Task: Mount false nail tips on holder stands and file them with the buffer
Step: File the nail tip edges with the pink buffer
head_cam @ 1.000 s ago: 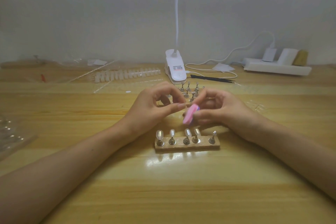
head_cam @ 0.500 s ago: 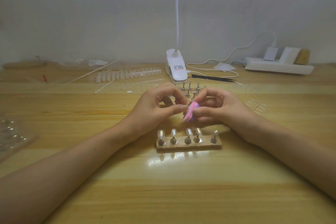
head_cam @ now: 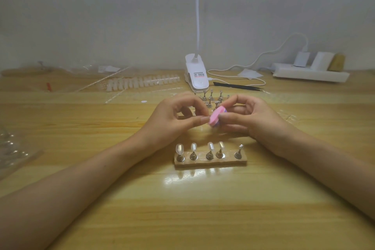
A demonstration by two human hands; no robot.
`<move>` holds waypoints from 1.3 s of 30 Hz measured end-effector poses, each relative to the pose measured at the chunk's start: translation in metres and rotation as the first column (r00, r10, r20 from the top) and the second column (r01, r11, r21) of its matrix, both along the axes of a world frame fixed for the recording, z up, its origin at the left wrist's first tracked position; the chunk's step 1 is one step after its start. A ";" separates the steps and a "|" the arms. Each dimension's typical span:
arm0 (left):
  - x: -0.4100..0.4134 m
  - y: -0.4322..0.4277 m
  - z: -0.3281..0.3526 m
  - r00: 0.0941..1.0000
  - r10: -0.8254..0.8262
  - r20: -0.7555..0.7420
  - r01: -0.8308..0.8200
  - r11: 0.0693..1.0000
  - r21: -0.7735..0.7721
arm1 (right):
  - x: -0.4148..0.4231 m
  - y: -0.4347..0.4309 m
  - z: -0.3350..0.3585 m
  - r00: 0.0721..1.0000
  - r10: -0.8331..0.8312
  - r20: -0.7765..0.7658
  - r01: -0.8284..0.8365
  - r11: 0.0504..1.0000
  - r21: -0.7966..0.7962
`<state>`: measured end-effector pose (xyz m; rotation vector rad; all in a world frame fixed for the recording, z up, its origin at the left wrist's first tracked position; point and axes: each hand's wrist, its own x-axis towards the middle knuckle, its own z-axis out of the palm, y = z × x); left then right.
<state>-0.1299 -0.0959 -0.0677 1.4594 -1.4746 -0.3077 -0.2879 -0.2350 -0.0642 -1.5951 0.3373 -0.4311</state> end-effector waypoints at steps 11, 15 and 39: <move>0.000 0.000 0.000 1.000 -0.002 -0.013 0.002 1.000 -0.014 | -0.001 0.003 0.000 0.995 0.088 -0.047 -0.090 0.994 -0.057; -0.001 0.000 -0.001 1.000 -0.003 -0.022 0.003 1.000 -0.006 | -0.001 -0.001 -0.001 1.000 -0.010 0.007 0.010 1.000 0.020; 0.000 0.001 0.000 0.999 -0.017 -0.039 0.018 1.000 0.024 | 0.000 0.000 0.000 0.993 0.107 -0.059 -0.110 0.993 -0.048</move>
